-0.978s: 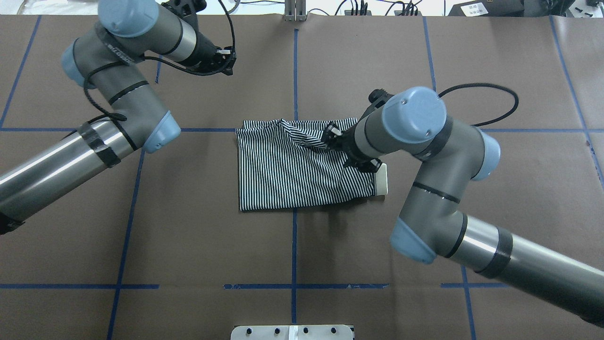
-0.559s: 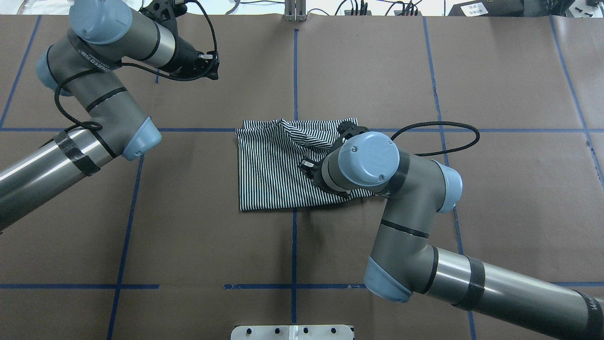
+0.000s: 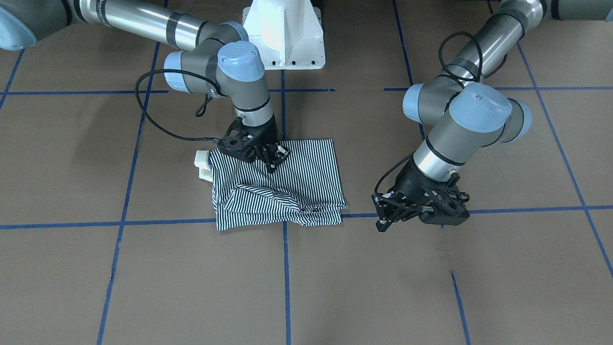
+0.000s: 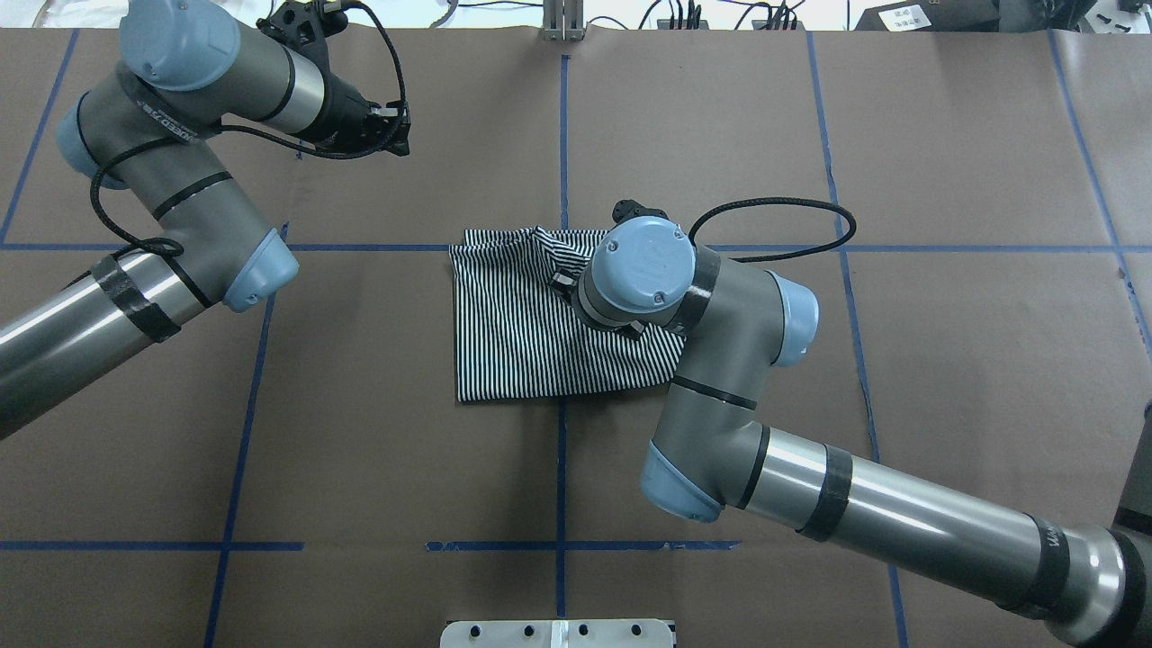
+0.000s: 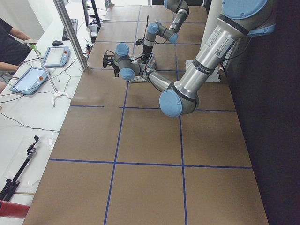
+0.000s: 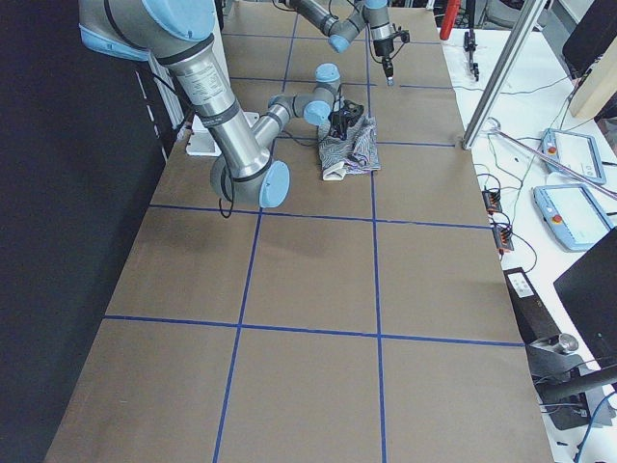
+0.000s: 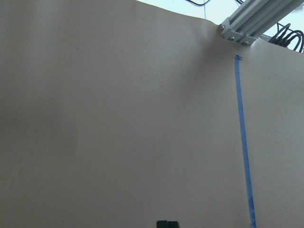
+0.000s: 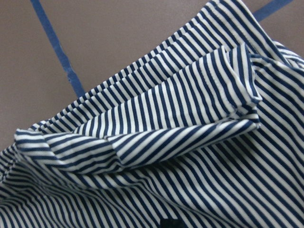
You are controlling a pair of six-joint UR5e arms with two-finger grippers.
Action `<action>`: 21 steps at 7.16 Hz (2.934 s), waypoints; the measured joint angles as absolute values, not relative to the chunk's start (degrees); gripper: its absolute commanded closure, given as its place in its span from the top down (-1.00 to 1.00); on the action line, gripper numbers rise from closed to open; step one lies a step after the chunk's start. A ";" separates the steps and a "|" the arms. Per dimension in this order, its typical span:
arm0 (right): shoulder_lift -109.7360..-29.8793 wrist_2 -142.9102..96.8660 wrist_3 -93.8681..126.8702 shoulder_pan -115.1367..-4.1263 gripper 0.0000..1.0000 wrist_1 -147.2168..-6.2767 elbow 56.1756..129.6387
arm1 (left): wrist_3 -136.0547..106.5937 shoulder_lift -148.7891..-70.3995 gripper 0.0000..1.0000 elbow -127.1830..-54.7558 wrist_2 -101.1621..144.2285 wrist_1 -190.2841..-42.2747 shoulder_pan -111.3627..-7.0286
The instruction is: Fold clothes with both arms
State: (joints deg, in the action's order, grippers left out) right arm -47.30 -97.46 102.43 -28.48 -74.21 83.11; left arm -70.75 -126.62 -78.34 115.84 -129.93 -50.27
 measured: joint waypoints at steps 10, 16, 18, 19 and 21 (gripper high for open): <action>-36.30 -105.83 89.53 -44.89 -1.00 -65.91 59.96 | -71.26 -125.64 -1.00 -80.46 115.72 -129.37 -50.10; -47.27 -117.58 82.90 -49.50 -1.00 -66.24 73.82 | -80.18 -134.68 -1.00 -78.49 111.87 -116.48 -34.99; -48.90 -118.48 82.78 -49.61 -1.00 -65.95 75.20 | -79.24 -140.38 -1.00 -70.25 110.96 -117.64 -33.76; -50.33 -118.71 82.72 -49.67 -1.00 -65.86 76.40 | -78.49 -141.81 -1.00 -66.63 109.58 -120.51 -33.90; -52.33 -118.89 82.51 -49.85 -1.00 -65.76 78.16 | -75.60 -142.64 -1.00 -61.77 107.11 -125.35 -36.43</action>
